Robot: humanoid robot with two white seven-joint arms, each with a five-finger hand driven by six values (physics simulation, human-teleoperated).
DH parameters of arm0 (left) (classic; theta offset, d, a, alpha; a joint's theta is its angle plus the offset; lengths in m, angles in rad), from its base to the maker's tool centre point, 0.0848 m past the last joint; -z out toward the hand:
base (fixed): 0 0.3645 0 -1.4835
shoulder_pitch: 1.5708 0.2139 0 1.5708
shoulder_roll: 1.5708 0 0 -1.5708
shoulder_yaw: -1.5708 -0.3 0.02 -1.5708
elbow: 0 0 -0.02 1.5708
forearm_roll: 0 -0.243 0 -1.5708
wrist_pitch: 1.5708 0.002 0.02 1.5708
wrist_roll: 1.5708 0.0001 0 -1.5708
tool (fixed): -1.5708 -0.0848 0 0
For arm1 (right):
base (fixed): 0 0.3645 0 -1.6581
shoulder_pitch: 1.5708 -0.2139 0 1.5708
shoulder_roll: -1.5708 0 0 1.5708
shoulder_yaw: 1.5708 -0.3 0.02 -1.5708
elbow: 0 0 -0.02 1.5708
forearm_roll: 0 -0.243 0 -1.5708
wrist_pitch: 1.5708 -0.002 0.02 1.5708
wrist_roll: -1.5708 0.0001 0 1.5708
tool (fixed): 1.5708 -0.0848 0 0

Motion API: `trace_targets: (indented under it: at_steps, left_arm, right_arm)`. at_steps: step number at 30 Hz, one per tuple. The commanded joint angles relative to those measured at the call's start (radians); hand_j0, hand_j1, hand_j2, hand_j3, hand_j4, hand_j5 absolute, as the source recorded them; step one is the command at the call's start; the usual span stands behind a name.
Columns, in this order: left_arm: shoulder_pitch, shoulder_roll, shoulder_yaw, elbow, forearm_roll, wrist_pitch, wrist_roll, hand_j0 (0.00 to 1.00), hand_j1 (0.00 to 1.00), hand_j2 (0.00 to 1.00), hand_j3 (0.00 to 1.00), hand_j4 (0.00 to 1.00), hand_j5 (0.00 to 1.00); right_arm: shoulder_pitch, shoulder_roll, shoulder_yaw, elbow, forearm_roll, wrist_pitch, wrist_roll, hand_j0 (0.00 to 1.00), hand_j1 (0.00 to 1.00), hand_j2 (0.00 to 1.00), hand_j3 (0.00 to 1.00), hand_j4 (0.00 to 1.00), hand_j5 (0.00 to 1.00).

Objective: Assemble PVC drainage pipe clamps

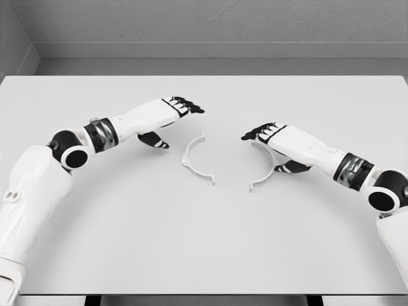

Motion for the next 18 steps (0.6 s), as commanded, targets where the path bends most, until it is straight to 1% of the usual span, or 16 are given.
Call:
trace_targets:
  at_steps: [1, 3, 6, 8, 10, 14, 18]
  left_arm:
    - [0.0, 0.011, 0.001, 0.014, 0.008, 0.002, 0.002, 1.0, 1.0, 1.0, 1.0, 1.0, 1.0]
    - [-0.012, 0.028, 0.001, 0.031, 0.01, 0.002, 0.002, 1.0, 1.0, 1.0, 1.0, 1.0, 1.0]
    - [-0.015, 0.034, 0.001, 0.036, 0.01, 0.002, 0.003, 1.0, 1.0, 1.0, 1.0, 1.0, 1.0]
    - [-0.018, 0.054, 0.001, 0.042, 0.011, 0.002, 0.006, 1.0, 1.0, 1.0, 1.0, 1.0, 1.0]
    - [-0.029, 0.056, 0.001, 0.053, 0.011, 0.002, 0.006, 1.0, 1.0, 1.0, 1.0, 1.0, 1.0]
    - [-0.031, 0.056, 0.001, 0.057, 0.011, 0.002, 0.006, 1.0, 1.0, 1.0, 1.0, 1.0, 1.0]
    - [-0.031, 0.056, 0.001, 0.057, 0.011, 0.002, 0.006, 1.0, 1.0, 1.0, 1.0, 1.0, 1.0]
  right_arm:
    - [0.0, 0.009, 0.003, -0.001, -0.005, 0.003, -0.001, 0.91, 0.91, 0.91, 0.91, 0.91, 0.91]
    - [0.0, 0.012, 0.007, -0.001, -0.004, 0.003, -0.001, 0.91, 0.91, 0.91, 0.91, 0.91, 0.91]
    - [-0.006, 0.012, 0.007, -0.001, -0.007, 0.003, -0.001, 0.91, 0.91, 0.91, 0.91, 0.91, 0.91]
    - [-0.02, 0.012, 0.006, 0.003, -0.007, 0.003, -0.001, 0.91, 0.91, 0.91, 0.91, 0.91, 0.91]
    - [-0.021, 0.012, 0.007, 0.006, -0.004, 0.003, -0.001, 0.91, 0.91, 0.91, 0.91, 0.91, 0.91]
    - [-0.029, 0.011, -0.002, 0.0, -0.013, 0.003, -0.001, 0.91, 0.91, 0.91, 0.91, 0.91, 0.91]
    - [-0.015, 0.003, -0.026, -0.012, -0.021, 0.003, -0.001, 0.91, 0.91, 0.91, 0.91, 0.91, 0.91]
